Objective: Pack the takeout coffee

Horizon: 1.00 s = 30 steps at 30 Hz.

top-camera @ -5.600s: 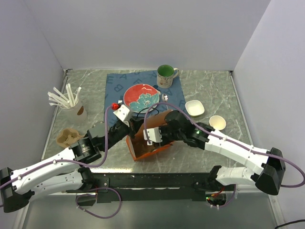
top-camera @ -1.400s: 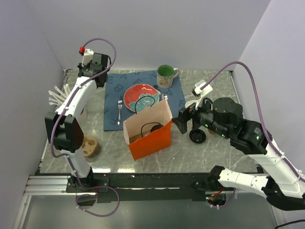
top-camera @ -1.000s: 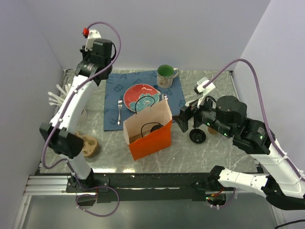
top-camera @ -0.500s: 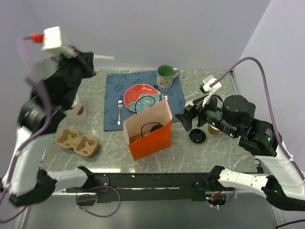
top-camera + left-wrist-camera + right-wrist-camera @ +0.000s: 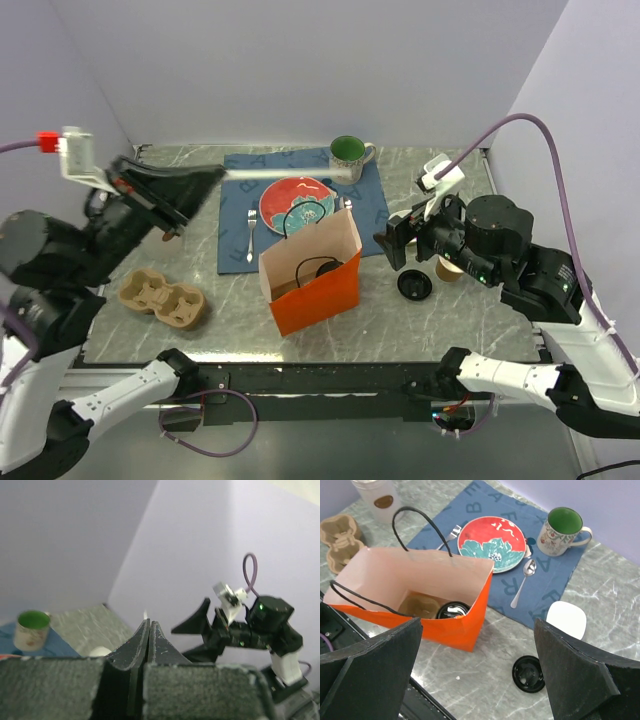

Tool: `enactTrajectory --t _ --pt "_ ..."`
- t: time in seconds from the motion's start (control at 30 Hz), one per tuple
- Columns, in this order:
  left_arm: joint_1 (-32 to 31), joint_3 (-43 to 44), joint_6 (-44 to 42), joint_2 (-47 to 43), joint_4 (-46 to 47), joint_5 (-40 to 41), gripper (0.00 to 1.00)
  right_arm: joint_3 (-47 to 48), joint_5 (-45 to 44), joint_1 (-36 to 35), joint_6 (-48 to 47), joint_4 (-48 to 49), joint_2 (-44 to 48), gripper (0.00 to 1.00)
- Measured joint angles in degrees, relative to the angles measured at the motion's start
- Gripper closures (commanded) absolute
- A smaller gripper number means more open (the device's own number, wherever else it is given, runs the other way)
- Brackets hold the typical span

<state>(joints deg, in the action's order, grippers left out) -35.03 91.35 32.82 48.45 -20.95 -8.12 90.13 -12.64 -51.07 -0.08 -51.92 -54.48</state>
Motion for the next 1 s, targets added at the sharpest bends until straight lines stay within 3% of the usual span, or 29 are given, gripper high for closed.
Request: enactTrajectory --t 0.27,0.83,0.93,1.0 --pt "0.0 -11.8 4.7 -1.8 0.9 -8.7 0.99 0.0 -1.6 0.0 1.1 -0.3 0.7 0.00" --pt "0.0 -25.7 2.7 -9.0 -8.8 -6.7 0.98 0.0 -5.2 0.0 2.2 -3.1 2.9 0.00" --pt "0.0 -26.9 2.0 -7.4 -10.6 -6.1 0.86 0.0 -5.5 0.0 2.2 -3.4 3.0 0.00" --pt "0.0 -27.4 1.3 -5.4 -11.8 -5.3 0.72 0.0 -6.1 0.0 2.2 -3.5 3.0 0.00"
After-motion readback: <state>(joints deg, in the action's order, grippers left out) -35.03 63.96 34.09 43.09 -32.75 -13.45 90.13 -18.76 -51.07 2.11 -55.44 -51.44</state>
